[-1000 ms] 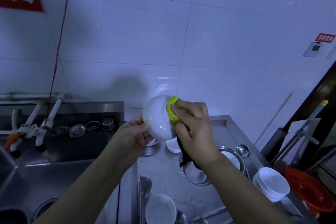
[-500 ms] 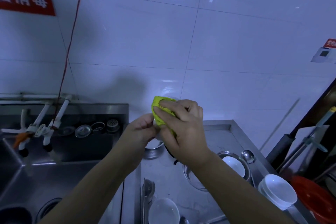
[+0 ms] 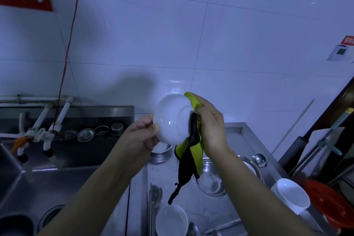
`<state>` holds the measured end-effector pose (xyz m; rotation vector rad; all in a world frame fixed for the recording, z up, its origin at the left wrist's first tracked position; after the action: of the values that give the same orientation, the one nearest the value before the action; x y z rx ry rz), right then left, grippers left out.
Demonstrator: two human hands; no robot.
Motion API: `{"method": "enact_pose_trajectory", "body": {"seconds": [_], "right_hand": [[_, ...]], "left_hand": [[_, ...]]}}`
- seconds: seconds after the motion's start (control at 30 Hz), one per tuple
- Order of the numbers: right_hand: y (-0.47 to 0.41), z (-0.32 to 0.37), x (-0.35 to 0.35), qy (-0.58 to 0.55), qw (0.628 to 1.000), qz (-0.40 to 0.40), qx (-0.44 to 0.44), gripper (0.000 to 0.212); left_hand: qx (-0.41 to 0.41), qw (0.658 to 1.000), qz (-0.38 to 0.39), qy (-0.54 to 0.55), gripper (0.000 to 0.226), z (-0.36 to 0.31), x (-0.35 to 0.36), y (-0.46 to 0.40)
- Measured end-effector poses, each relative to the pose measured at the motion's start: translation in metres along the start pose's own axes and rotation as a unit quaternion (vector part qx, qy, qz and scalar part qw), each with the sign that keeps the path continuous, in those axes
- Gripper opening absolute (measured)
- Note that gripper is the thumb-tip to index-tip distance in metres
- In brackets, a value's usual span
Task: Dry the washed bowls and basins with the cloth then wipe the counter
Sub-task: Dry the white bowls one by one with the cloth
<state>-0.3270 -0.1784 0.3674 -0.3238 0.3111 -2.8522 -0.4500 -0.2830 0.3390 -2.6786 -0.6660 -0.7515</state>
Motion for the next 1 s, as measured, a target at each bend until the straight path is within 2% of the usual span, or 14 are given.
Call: {"method": "enact_pose_trajectory", "body": {"seconds": [0.07,0.13,0.27,0.4,0.53,0.67,0.77,0.87,1.0], "right_hand": [[0.009,-0.003,-0.005,0.009,0.999,-0.042,-0.032,0.038],[0.02,0.001,-0.006,0.058,0.988,-0.081,-0.115,0.04],[0.052,-0.001,0.0,0.181,0.941,-0.107,-0.266,0.049],[0.074,-0.001,0.015,0.313,0.857,-0.037,-0.409,0.048],[0.062,0.018,0.031,0.354,0.821,-0.014,-0.448,0.04],[0.075,0.025,0.041,0.361,0.777,0.006,-0.516,0.036],[0.084,0.019,0.036,0.35,0.75,0.014,-0.561,0.032],[0.081,0.011,0.027,0.339,0.765,-0.008,-0.547,0.034],[0.063,-0.001,0.013,0.294,0.853,-0.048,-0.429,0.046]], "left_hand": [[-0.027,0.995,-0.028,0.089,0.027,0.006,0.0,-0.005],[-0.052,0.983,-0.072,0.164,0.031,0.014,0.0,-0.009],[-0.1,0.952,-0.152,0.245,0.025,0.031,-0.005,-0.014],[-0.122,0.951,-0.177,0.223,0.022,0.038,-0.004,-0.01],[-0.146,0.968,-0.139,0.153,0.02,0.047,0.008,0.0],[-0.146,0.962,-0.153,0.17,0.024,0.042,0.006,-0.002],[-0.176,0.949,-0.174,0.195,0.034,0.049,0.001,0.004],[-0.195,0.926,-0.194,0.258,0.031,0.053,-0.005,0.009],[-0.196,0.916,-0.202,0.286,0.021,0.046,-0.014,0.013]]}}
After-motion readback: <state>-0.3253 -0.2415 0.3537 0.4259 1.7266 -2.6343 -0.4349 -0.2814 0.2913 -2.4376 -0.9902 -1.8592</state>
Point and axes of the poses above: each hand's wrist, its own y-axis away from the middle knuckle, its own x-axis out of the palm, z = x × y, the point moved 10 cm from there along -y, towards the middle knuckle, and after that the axes turned 11 degrees about -z, right-handed, at the moved point
